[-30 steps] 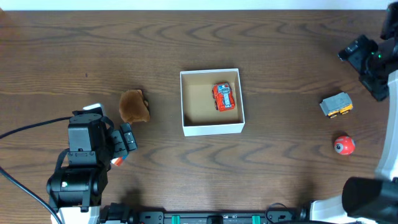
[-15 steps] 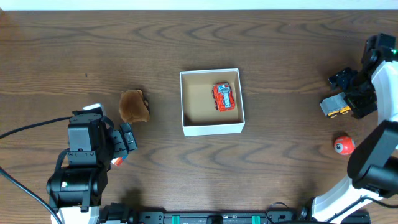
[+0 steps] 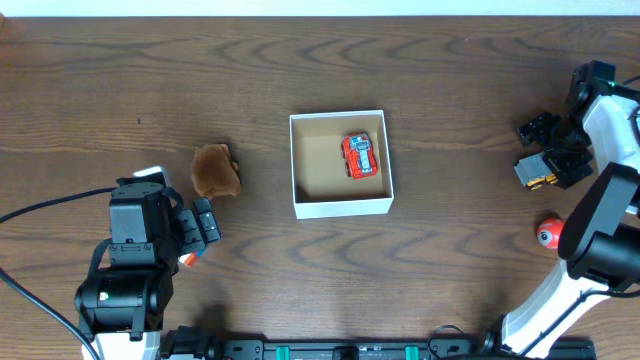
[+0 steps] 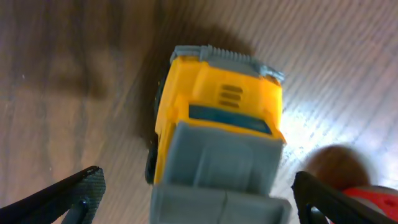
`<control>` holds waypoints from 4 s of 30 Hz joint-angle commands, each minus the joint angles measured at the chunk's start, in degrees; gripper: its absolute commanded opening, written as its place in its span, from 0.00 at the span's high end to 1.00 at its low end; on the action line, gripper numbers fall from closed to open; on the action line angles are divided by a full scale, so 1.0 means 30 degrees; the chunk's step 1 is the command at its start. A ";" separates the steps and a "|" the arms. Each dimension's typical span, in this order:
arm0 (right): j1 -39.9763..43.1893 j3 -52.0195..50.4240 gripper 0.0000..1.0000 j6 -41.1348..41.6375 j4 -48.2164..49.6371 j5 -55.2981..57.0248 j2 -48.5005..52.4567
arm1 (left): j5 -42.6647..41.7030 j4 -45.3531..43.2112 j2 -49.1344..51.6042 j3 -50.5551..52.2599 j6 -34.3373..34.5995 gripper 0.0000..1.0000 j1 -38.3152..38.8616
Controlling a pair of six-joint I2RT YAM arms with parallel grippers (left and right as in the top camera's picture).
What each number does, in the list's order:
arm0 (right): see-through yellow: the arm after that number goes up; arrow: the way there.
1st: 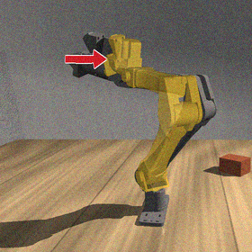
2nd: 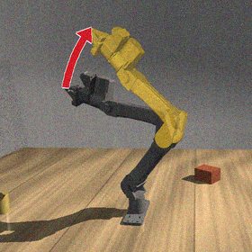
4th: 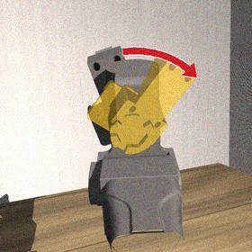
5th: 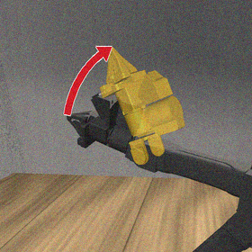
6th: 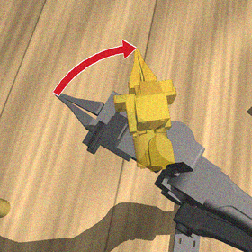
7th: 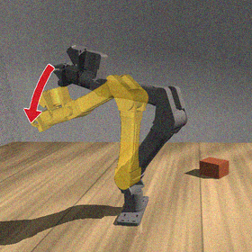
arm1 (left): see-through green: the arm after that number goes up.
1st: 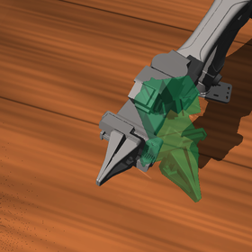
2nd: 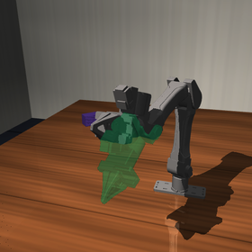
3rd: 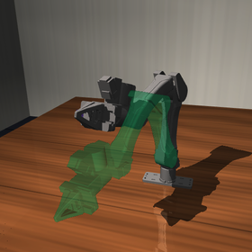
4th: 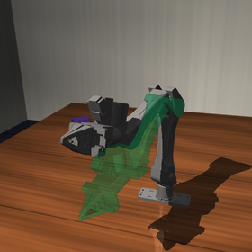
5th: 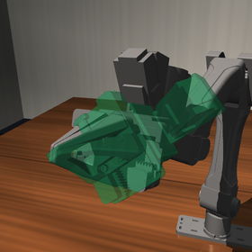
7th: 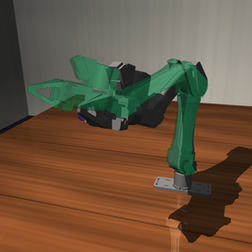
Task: Pack container
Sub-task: 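Grasp the yellow-grey dump truck with the right gripper, then carry the yellow dump truck into the box beside the fire truck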
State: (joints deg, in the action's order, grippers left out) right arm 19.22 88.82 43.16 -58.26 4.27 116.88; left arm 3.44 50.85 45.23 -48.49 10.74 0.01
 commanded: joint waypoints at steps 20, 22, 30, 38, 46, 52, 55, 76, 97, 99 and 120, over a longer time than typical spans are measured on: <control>0.0066 -0.0146 0.53 -0.0576 -0.0022 0.0051 0.0306 | 0.0226 0.0044 0.0000 -0.0430 0.0255 0.02 -0.0109; 0.0066 -0.0146 0.59 -0.0576 -0.0102 0.0051 0.0306 | 0.0226 0.0044 0.0000 -0.0430 0.0255 0.02 -0.0109; 0.0036 -0.0146 0.99 -0.1107 -0.0648 0.0066 0.0291 | 0.0226 0.0044 0.0000 -0.0430 0.0262 0.02 -0.0109; -0.1865 -0.0102 0.99 -0.3235 -0.0874 0.2441 -0.1450 | 0.0226 0.0029 0.0000 -0.0430 0.0255 0.02 -0.0109; -0.7461 -0.0102 0.99 -0.5872 -0.0444 0.2331 -0.7060 | 0.0226 0.0036 0.0000 -0.0430 0.0255 0.02 -0.0109; -1.3143 -0.0102 0.99 -0.6419 0.0510 0.2215 -1.0054 | 0.0226 0.0036 0.0000 -0.0430 0.0255 0.02 -0.0109; -1.5708 -0.0102 0.99 -0.5967 0.1064 0.2229 -1.0316 | 0.0226 0.0036 0.0000 -0.0430 0.0255 0.02 -0.0109; -1.9861 -0.0109 0.99 -0.4328 0.5734 0.1515 -0.3191 | 0.0226 0.0051 0.0000 -0.0430 0.0255 0.02 -0.0109; -1.8513 -0.0109 0.61 -0.4415 0.7045 0.1770 -0.0554 | 0.0226 0.0051 0.0000 -0.0430 0.0255 0.02 -0.0109; -1.8564 -0.0109 0.61 -0.4415 0.6980 0.1770 -0.0554 | 0.0226 0.0051 0.0000 -0.0430 0.0255 0.02 -0.0109; -1.8680 -0.0109 0.57 -0.3169 0.5049 0.1428 -0.0554 | 0.0226 0.0051 0.0000 -0.0430 0.0255 0.02 -0.0109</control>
State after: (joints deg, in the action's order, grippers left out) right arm -36.82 88.16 32.27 -42.22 7.88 114.96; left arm 3.44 50.85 45.23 -48.49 10.74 0.01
